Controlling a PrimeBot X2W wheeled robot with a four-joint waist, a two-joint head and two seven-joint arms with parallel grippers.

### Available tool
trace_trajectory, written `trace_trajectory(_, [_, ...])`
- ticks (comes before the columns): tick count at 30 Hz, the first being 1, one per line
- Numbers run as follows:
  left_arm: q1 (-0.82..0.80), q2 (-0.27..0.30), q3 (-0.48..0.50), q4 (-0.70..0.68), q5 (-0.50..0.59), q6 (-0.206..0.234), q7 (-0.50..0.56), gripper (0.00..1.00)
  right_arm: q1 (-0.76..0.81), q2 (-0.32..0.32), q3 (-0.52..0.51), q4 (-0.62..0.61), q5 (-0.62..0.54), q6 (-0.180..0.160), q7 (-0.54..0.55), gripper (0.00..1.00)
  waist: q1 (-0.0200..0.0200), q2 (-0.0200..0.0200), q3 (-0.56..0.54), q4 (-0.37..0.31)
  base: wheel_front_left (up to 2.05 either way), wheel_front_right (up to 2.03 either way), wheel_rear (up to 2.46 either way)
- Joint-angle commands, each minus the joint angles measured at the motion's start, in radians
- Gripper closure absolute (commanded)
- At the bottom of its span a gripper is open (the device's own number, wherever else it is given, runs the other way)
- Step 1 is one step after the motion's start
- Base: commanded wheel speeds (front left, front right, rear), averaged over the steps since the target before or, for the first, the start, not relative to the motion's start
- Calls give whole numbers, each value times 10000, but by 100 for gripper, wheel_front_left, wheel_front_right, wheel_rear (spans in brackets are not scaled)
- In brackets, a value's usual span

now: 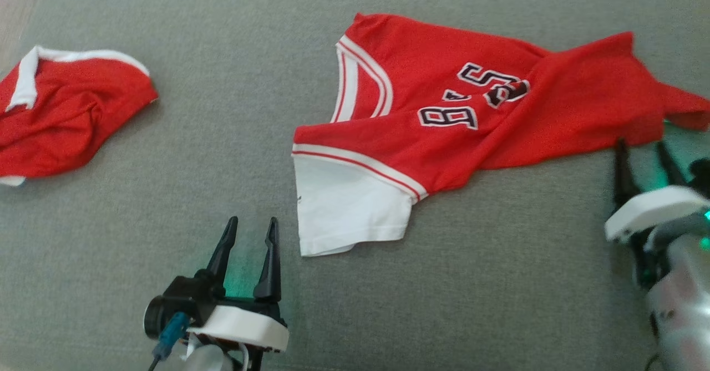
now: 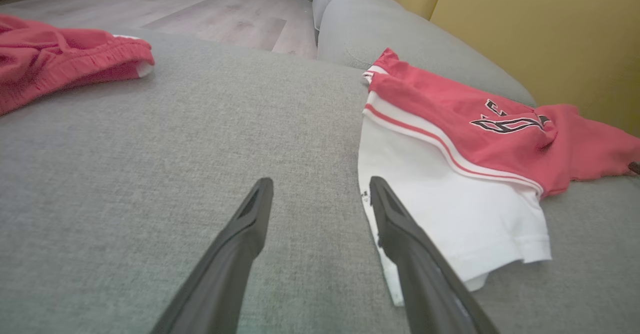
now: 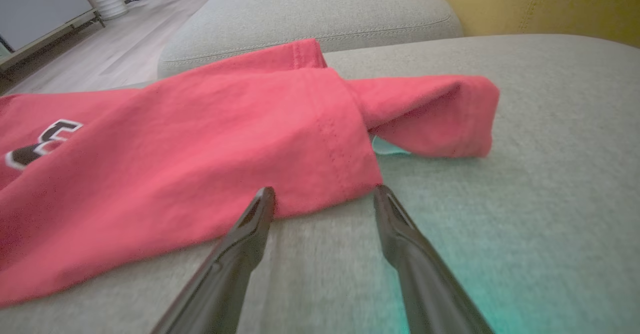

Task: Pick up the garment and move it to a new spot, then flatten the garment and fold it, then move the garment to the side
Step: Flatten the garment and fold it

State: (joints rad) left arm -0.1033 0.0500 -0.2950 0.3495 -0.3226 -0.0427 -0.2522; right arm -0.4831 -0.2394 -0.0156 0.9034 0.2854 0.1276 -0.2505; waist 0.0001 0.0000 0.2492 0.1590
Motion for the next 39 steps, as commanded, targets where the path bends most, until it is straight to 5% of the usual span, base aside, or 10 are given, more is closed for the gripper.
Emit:
trace_trajectory(1, [-280,3,210,-307,104,47,-95,0,-346,-227,-84,-83,-154,31,-111,0,-1,0,264,229,0,0,0])
trace_trajectory(11, [-398,3,73,-395,49,92,-95,0,-905,-214,-1274,632,-1267,31,-112,0,-1,0,764,478,0,0,0])
trace_trajectory(12, [-434,3,59,-399,24,103,-95,0,-907,-160,-1270,637,-1334,31,-112,15,-1,0,785,477,0,0,0])
trace_trajectory(13, [-464,3,47,-403,9,113,-95,0,-896,-108,-1271,637,-1382,31,-112,66,-1,0,795,469,0,0,0])
trace_trajectory(14, [-486,3,33,-407,1,115,-95,0,-875,-55,-1284,618,-1397,31,-112,100,-1,0,791,455,0,0,0])
trace_trajectory(33, [321,3,863,-171,175,108,-95,0,2080,759,-1492,-1668,-983,31,-112,100,-1,0,-1207,-879,0,0,0])
trace_trajectory(34, [368,3,935,-141,205,97,-95,0,2227,759,-1500,-1728,-1051,31,-112,75,-1,0,-1287,-940,0,0,0])
trace_trajectory(35, [407,3,1002,-109,243,90,-95,0,2349,761,-1545,-1779,-1161,31,-112,0,-1,0,-1357,-990,0,0,0])
trace_trajectory(39, [504,3,1241,-22,442,75,-95,0,2581,883,-1824,-2771,-1986,31,-112,0,-1,0,-1591,-1143,0,0,0])
